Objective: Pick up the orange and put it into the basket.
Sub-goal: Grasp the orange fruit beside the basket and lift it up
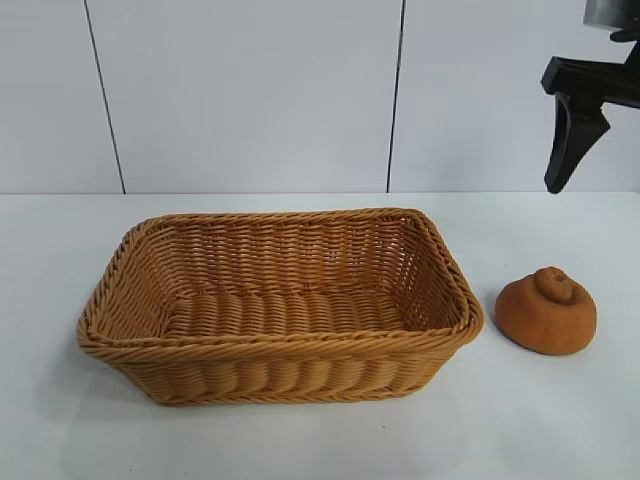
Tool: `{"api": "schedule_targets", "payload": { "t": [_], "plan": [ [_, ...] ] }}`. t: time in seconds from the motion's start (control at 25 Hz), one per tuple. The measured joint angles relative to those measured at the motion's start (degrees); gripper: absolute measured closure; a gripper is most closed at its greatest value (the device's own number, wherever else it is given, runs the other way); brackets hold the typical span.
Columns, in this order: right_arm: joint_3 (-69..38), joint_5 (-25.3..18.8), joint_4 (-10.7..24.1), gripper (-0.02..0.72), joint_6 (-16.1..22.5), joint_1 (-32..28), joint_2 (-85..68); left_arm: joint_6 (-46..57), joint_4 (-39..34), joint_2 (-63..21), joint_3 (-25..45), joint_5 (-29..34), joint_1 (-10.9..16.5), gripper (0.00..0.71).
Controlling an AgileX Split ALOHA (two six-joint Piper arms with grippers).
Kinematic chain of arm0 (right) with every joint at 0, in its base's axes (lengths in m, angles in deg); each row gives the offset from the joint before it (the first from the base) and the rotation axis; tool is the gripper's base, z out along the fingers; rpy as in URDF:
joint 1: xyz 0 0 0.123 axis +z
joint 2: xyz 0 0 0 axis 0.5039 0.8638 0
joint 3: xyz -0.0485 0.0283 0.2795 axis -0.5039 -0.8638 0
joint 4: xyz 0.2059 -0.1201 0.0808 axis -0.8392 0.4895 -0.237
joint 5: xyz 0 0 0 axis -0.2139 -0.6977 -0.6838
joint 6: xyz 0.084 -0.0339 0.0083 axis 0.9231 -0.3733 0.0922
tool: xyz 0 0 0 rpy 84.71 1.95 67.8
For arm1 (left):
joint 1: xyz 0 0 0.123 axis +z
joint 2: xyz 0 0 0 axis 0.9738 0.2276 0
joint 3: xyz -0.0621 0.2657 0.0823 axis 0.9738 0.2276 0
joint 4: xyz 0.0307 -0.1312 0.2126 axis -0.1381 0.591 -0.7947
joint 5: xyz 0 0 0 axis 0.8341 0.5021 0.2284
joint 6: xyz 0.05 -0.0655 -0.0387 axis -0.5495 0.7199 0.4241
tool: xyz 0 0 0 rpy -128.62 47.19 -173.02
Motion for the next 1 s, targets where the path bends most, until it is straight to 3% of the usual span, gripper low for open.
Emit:
{"api": "schedule_targets", "payload": {
  "t": [0.32, 0.64, 0.72, 1.0],
  "plan": [
    [0.00, 9.07, -0.51, 0.117, -0.25, 0.00, 11.16, 0.00, 0.00, 0.00, 0.00, -0.17, 0.00, 0.067],
    [0.03, 12.46, -0.38, 0.127, -0.25, 0.00, 21.53, 0.00, 0.00, 0.00, 0.00, -0.17, 0.00, 0.067],
    [0.03, 12.46, -0.18, 0.186, -0.29, 0.00, 21.91, 0.00, 0.00, 0.00, 0.00, -0.17, 0.00, 0.067],
    [0.50, 10.77, 0.33, 0.538, -0.29, 0.00, 21.56, 0.00, 0.00, 0.00, 0.00, -0.17, 0.00, 0.067]
  ]
}}
